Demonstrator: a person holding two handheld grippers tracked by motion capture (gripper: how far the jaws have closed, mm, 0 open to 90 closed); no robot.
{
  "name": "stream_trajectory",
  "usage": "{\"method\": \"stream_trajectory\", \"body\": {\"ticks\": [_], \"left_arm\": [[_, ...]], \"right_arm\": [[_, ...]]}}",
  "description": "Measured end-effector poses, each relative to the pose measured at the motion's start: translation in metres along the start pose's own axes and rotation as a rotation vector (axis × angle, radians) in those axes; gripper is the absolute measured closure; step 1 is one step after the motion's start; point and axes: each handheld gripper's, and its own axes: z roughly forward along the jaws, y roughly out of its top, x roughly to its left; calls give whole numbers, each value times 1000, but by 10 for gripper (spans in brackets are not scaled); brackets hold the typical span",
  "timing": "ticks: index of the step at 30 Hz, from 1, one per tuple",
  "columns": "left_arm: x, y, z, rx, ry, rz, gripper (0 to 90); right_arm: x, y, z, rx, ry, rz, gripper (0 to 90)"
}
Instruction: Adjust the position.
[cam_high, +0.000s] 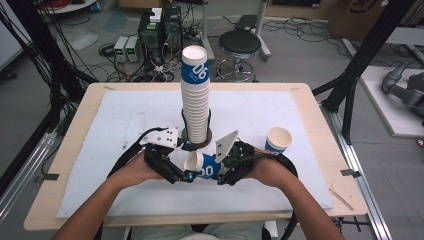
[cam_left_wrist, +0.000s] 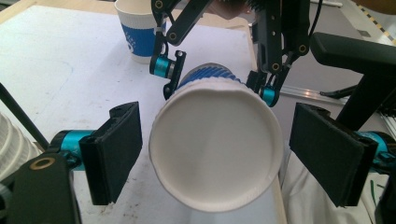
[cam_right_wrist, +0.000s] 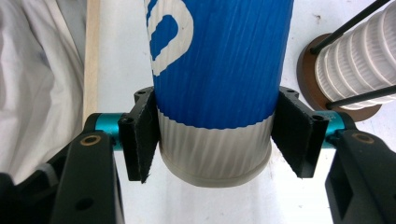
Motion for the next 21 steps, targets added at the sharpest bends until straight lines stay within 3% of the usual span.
{"method": "stream_trajectory", "body": {"ticks": [8, 14, 21], "left_arm": [[1, 1, 4, 43, -17, 0, 202], [2, 0, 5, 62, -19, 13, 295], [3, -1, 6, 69, -19, 31, 309]], "right_arm": [[0, 9, 0, 52, 12, -25, 371], [1, 9, 1, 59, 13, -30, 368], [1, 6, 3, 47, 16, -20, 362]]}}
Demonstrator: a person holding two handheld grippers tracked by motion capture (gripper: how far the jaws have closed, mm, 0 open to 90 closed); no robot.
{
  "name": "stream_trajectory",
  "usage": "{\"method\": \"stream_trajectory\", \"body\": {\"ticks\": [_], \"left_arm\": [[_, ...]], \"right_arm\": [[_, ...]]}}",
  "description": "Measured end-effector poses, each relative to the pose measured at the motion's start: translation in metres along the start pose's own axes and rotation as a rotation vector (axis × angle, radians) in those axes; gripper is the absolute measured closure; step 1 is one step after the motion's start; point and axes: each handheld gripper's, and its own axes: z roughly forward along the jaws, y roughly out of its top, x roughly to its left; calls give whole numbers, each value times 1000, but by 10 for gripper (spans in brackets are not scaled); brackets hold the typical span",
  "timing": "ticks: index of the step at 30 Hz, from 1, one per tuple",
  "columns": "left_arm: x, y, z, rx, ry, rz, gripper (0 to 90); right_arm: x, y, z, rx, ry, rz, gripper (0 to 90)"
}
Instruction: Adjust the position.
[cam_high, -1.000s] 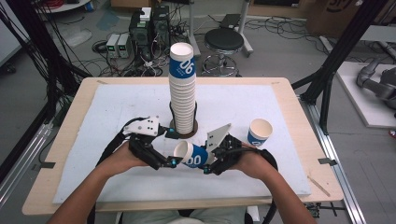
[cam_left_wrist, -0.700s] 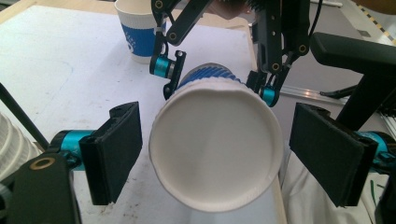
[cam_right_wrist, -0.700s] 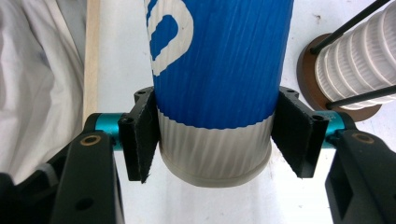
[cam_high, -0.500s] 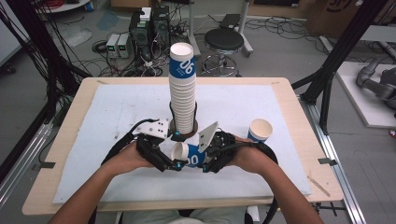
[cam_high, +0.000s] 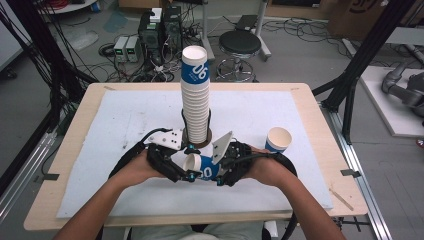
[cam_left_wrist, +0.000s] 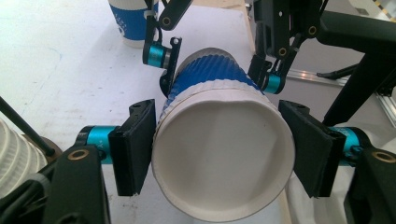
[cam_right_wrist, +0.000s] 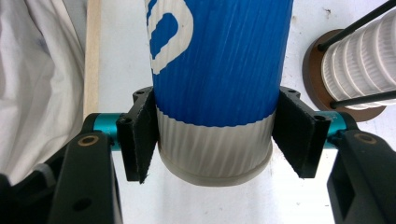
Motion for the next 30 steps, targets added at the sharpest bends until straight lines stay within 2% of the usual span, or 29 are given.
{"method": "stream_trajectory", "body": {"ticks": [2, 5, 9, 12, 19, 25, 30], "left_arm": [[-1, 0, 0, -8, 8, 12, 314], [0, -2, -2, -34, 8, 10, 314], [2, -5, -6, -71, 1, 4, 312], [2, -7, -9, -109, -11, 5, 312], [2, -14, -12, -165, -26, -6, 312], [3, -22, -13, -211, -20, -6, 312], [4, -28, -15, -256, -9, -16, 312]], "right_arm": [[0, -2, 0, -7, 1, 6, 335], [-2, -7, 0, -60, 6, 18, 270], [-4, -14, -4, -145, 18, 79, 223], [-4, -21, -7, -219, 27, 114, 214], [-2, -35, -12, -335, 40, 162, 208], [3, -50, -14, -432, 2, 183, 208], [7, -63, -15, -539, -12, 234, 204]]}}
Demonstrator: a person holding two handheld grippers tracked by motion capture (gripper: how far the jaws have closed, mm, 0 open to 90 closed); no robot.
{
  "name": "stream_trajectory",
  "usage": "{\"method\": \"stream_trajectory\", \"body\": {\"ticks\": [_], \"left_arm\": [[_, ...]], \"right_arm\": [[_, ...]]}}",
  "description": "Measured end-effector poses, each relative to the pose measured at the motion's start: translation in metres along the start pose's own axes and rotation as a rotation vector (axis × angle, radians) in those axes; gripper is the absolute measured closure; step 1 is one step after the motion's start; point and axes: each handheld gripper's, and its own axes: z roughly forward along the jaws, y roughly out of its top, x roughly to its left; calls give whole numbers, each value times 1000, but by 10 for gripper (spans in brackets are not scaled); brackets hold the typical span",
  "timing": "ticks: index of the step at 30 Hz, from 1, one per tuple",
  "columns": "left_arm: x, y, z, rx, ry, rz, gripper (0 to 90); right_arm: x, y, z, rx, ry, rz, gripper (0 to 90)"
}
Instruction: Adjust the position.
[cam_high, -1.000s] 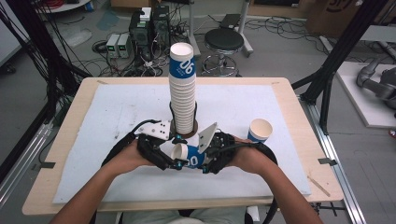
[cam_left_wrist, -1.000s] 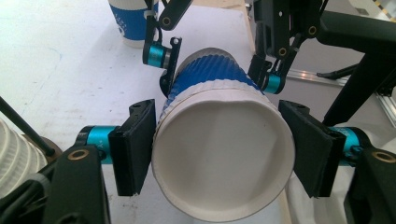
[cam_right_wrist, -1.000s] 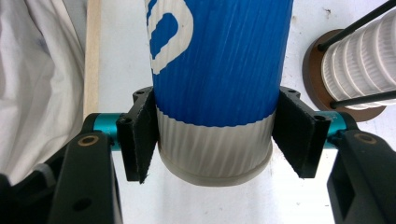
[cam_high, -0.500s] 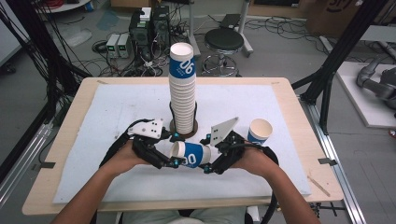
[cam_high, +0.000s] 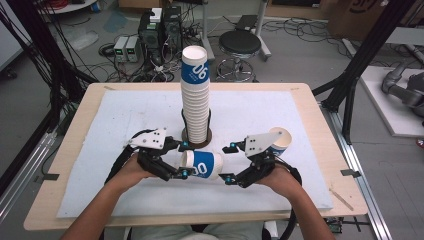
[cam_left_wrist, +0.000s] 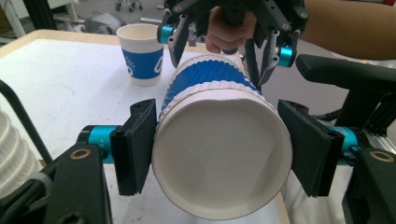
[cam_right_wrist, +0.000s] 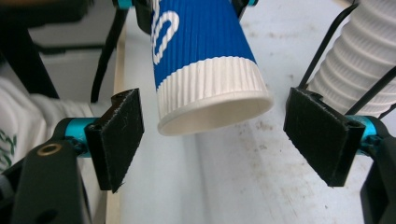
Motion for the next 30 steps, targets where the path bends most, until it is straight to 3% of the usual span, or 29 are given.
{"method": "stream_trajectory", "body": {"ticks": [11, 30], "left_arm": [[1, -12, 0, -72, 2, 11, 311], [-1, -17, 2, -167, -41, 22, 312]], "right_arm": [[1, -22, -6, -149, -33, 94, 197], [3, -29, 3, -167, 14, 119, 192]]}}
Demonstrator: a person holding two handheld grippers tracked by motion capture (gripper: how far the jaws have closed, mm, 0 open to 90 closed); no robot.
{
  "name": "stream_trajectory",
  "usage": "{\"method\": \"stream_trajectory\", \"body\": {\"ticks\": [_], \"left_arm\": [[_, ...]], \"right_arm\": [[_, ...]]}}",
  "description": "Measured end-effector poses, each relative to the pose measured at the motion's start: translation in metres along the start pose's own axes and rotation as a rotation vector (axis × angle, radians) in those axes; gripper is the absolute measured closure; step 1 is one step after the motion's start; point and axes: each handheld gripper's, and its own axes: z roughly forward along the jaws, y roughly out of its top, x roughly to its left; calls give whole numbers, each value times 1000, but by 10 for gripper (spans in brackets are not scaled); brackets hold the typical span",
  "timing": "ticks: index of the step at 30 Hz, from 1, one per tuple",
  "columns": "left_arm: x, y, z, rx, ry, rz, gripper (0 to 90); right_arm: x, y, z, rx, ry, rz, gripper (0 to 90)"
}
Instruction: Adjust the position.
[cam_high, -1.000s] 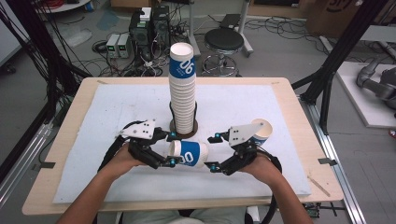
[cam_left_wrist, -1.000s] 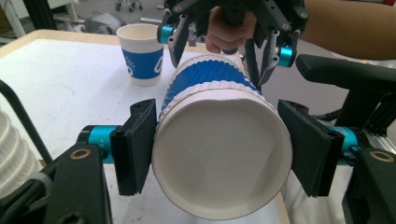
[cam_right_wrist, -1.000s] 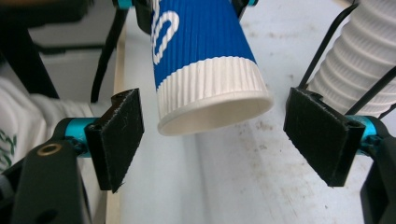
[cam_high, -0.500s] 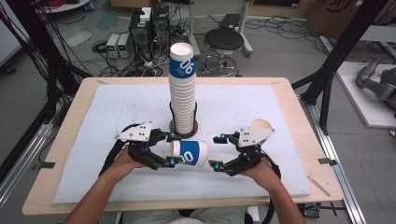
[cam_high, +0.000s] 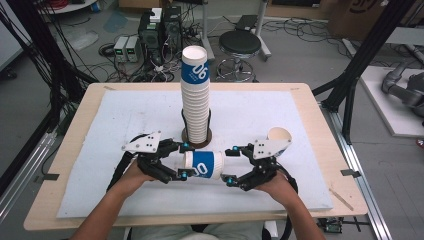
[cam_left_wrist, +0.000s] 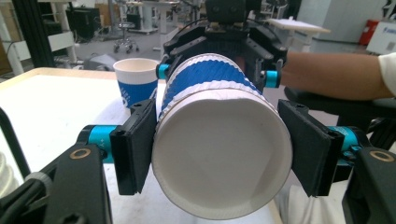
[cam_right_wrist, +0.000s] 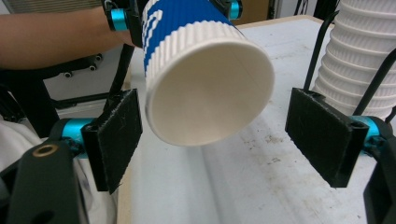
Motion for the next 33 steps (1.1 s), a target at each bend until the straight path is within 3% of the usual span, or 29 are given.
{"method": "stream_trajectory", "body": {"ticks": [4, 12, 27, 33], "left_arm": [[1, -1, 0, -22, -3, -26, 312], [1, -2, 1, -70, -32, -34, 313], [0, -4, 7, -103, -67, -49, 314], [0, -5, 7, -103, -65, -43, 314]], "right_arm": [[0, 0, 1, -8, 10, 8, 192], [0, 0, 5, -19, 27, 27, 190], [1, -1, 14, -27, 91, 47, 171], [1, -1, 13, -37, 104, 46, 205]]}}
